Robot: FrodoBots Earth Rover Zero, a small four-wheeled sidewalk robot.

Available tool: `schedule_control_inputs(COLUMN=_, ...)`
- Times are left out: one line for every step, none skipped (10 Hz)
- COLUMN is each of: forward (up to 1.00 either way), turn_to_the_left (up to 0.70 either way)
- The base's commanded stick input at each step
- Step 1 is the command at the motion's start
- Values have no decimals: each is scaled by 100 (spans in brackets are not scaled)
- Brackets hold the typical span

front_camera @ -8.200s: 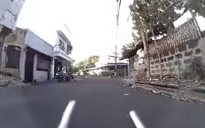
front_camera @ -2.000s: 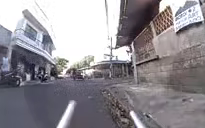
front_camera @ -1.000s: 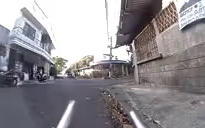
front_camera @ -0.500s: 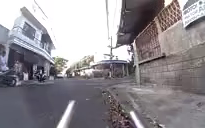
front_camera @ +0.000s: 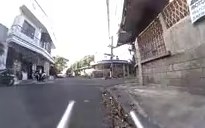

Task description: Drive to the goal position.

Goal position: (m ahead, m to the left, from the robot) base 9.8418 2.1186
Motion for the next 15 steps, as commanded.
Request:
schedule_control_inputs(forward=39, turn_to_the_left=0)
schedule_control_inputs(forward=29, turn_to_the_left=0)
schedule_control_inputs(forward=22, turn_to_the_left=17)
schedule_control_inputs(forward=19, turn_to_the_left=28)
schedule_control_inputs(forward=18, turn_to_the_left=32)
schedule_control_inputs(forward=18, turn_to_the_left=35)
schedule_control_inputs(forward=18, turn_to_the_left=35)
schedule_control_inputs(forward=18, turn_to_the_left=35)
schedule_control_inputs(forward=18, turn_to_the_left=35)
schedule_control_inputs(forward=17, turn_to_the_left=34)
schedule_control_inputs(forward=17, turn_to_the_left=34)
schedule_control_inputs(forward=17, turn_to_the_left=34)
schedule_control_inputs(forward=17, turn_to_the_left=34)
schedule_control_inputs(forward=17, turn_to_the_left=34)
schedule_control_inputs(forward=17, turn_to_the_left=34)
